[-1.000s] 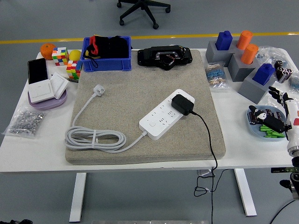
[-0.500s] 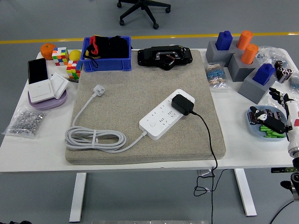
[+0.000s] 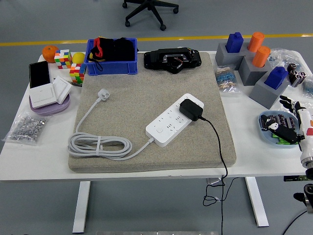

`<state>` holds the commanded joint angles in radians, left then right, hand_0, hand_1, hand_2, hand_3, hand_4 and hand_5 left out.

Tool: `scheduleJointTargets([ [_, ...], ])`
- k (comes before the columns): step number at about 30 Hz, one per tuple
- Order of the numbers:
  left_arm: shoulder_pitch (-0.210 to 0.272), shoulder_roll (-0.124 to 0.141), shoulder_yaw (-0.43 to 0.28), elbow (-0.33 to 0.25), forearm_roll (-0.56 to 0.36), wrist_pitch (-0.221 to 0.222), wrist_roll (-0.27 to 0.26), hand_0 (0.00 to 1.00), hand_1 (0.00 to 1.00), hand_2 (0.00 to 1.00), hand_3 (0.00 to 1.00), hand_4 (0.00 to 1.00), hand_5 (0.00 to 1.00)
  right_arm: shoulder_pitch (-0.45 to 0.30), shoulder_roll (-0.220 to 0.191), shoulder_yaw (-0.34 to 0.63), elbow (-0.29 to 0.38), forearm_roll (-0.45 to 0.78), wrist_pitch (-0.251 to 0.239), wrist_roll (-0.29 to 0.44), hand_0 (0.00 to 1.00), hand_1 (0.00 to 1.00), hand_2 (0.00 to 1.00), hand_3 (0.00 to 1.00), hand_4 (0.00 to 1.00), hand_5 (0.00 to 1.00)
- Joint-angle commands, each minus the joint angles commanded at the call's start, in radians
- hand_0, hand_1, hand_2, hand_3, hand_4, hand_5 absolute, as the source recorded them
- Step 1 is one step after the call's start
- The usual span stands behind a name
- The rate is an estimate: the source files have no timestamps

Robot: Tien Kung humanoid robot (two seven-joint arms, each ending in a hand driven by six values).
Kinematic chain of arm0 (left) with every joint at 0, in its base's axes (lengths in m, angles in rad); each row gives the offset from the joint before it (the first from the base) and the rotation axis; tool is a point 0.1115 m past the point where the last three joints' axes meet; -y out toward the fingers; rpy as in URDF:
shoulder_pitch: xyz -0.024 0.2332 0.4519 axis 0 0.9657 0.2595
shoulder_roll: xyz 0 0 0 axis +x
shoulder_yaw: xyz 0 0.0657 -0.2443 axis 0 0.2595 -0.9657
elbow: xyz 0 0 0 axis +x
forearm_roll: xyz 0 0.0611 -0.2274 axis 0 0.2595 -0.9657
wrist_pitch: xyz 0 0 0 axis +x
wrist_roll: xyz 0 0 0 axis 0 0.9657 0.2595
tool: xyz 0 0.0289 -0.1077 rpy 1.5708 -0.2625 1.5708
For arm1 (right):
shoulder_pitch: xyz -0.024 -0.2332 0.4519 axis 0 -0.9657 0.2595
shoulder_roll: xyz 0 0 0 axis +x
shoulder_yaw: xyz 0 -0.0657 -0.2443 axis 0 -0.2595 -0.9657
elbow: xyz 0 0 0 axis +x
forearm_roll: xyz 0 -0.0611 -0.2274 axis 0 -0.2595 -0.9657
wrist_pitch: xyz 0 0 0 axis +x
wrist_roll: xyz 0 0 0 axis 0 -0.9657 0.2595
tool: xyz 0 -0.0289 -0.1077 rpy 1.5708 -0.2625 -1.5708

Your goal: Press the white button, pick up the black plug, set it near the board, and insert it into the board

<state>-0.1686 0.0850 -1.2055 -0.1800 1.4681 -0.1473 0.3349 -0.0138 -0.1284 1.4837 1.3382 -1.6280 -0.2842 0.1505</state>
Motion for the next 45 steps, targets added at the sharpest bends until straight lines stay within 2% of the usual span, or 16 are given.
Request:
scheduleJointTargets([
  [12, -0.009, 0.007, 0.019, 0.0, -0.012, 0.001, -0.005, 0.689, 0.682, 0.663, 0.694, 0.617, 0.148, -0.002, -0.003, 0.006, 0.002, 0.0, 0.001, -0.001, 0.905, 0.828, 0.795, 0.812, 0.895, 0.261],
  [19, -0.014, 0.001, -0.004, 0.0, 0.011, 0.001, -0.001, 0.687, 0.682, 0.664, 0.694, 0.617, 0.148, 0.005, 0.005, 0.024, 0.007, -0.004, 0.001, -0.001, 0.902, 0.821, 0.771, 0.811, 0.885, 0.252],
  [30, -0.015, -0.012, -0.002, 0.0, -0.016, 0.006, -0.004, 0.687, 0.682, 0.663, 0.694, 0.617, 0.148, 0.016, 0.009, 0.047, 0.018, -0.008, 0.001, -0.004, 0.899, 0.815, 0.76, 0.811, 0.883, 0.25],
  [37, -0.009, -0.013, -0.031, 0.0, -0.006, 0.012, -0.001, 0.687, 0.681, 0.663, 0.694, 0.616, 0.148, 0.022, 0.013, 0.048, 0.021, -0.012, 0.002, -0.005, 0.897, 0.814, 0.752, 0.809, 0.878, 0.244],
  [45, -0.009, -0.021, -0.033, 0.0, -0.011, 0.014, -0.002, 0.686, 0.682, 0.663, 0.694, 0.616, 0.148, 0.022, 0.021, 0.058, 0.033, -0.013, 0.006, -0.011, 0.896, 0.813, 0.751, 0.808, 0.878, 0.243],
])
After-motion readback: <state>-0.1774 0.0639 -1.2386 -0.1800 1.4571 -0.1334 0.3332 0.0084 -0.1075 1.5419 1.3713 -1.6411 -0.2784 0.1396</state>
